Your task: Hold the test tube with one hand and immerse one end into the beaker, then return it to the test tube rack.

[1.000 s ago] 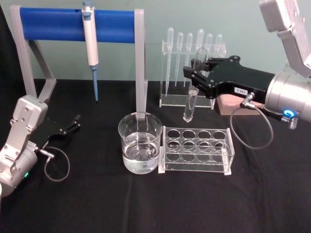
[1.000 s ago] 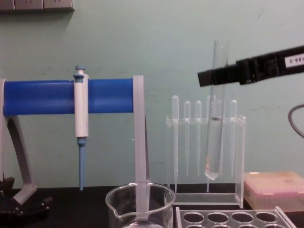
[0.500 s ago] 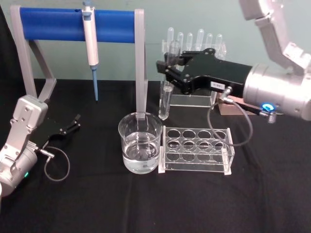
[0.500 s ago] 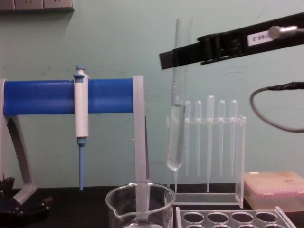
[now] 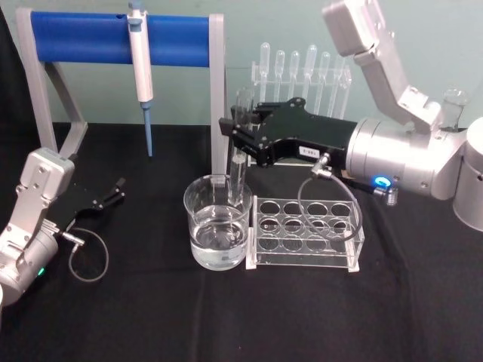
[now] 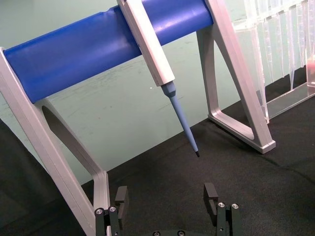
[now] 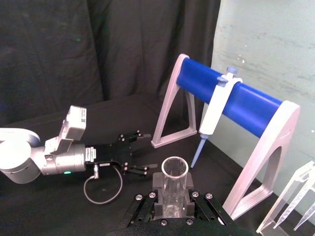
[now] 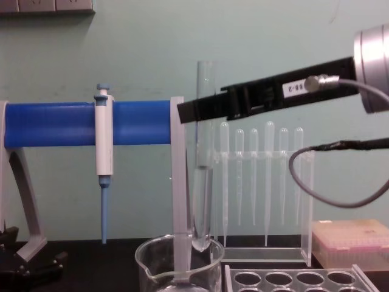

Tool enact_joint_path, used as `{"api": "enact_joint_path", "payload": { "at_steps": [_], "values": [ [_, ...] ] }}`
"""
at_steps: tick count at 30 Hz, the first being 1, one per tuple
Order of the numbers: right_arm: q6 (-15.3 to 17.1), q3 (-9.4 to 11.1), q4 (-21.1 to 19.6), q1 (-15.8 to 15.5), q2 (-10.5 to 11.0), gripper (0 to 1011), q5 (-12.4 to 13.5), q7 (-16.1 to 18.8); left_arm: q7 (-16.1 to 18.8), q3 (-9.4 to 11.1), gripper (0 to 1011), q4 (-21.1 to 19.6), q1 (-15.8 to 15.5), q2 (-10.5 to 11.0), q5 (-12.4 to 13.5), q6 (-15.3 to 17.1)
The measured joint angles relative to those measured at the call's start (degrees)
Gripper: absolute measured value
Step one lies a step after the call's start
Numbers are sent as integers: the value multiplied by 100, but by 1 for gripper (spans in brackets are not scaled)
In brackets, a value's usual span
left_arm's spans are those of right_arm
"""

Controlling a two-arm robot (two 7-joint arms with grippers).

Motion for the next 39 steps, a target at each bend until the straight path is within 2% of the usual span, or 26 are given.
{"api": "enact_joint_path", "payload": {
  "at_steps": [8,22,28,39],
  "values": [
    [-184,-186,254,-18,-68,225,-26,-2,0,0,1000,0,0,0,0,0],
    [-746,-402,751,-166,-321,225,-393,-10,0,0,1000,0,0,0,0,0],
    [-887,-430,878,-251,-422,225,-580,-19,0,0,1000,0,0,0,0,0],
    [-946,-416,1028,-410,-549,225,-782,-21,0,0,1000,0,0,0,0,0]
  ]
}}
